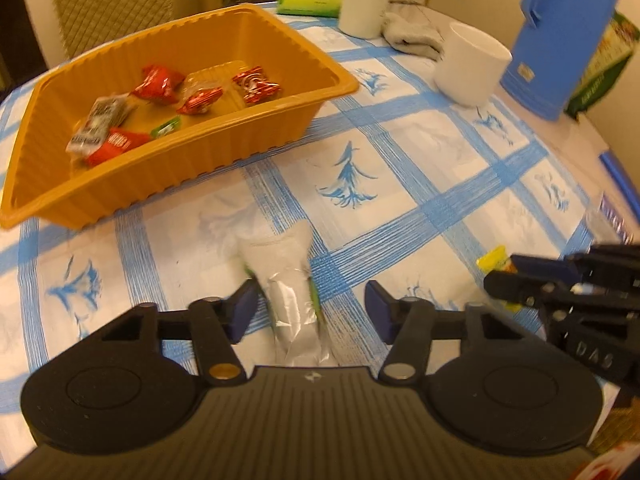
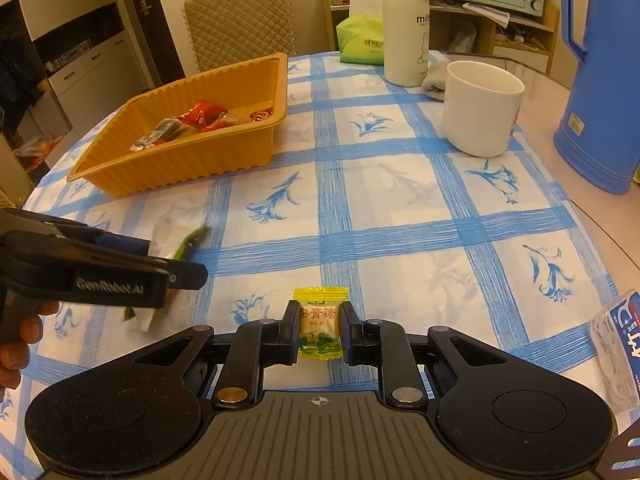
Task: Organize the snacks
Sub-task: 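Grasp the yellow-wrapped candy with the right tool while the left tool grasps the clear snack bag, then carry the yellow candy and clear snack bag over the orange basket with both tools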
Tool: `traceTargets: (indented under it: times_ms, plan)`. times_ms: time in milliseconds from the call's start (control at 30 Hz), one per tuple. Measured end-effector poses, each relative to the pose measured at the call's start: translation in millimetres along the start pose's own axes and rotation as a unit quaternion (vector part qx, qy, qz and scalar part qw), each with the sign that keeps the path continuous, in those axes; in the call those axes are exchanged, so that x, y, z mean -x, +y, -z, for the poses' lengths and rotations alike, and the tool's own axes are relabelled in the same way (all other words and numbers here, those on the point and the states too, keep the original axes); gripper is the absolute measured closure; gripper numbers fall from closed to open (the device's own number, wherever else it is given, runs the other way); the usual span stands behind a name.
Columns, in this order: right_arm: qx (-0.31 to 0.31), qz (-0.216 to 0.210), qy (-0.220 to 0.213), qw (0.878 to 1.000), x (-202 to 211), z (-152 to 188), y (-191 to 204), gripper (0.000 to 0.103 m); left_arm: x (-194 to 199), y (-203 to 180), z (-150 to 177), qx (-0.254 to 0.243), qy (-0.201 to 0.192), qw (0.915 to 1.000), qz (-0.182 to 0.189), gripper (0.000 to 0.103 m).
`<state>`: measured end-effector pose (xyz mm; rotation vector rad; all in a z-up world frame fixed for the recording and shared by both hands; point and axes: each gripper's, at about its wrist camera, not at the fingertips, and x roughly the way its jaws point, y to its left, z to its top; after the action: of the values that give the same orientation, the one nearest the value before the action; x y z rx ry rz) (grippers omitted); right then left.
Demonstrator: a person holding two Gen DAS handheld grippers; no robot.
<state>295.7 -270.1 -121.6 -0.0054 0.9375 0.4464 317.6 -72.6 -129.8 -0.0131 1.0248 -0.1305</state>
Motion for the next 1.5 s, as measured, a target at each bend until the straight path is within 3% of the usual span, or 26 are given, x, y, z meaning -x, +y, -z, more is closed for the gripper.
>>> traceTargets:
  times_ms: [367, 967, 1500]
  plan:
    - [0.002, -0.003, 0.002, 1.0, -4.0, -2.1, 3.4, 0.083, -3.7, 5.6, 0.4, -0.01, 0.008, 0.9999, -0.002, 0.074]
    - [0.012, -0.008, -0.006, 1.0, 3.4, -3.7, 18.7, 0.083, 13.2, 12.5, 10.4, -0.026, 0.001, 0.9996, -0.007, 0.079]
    - [0.034, -0.05, -0.03, 0.998, 13.7, -24.1, 51.2, 0.083, 84.7, 45.7, 8.7, 0.004, -0.062, 0.998, -0.01, 0.08]
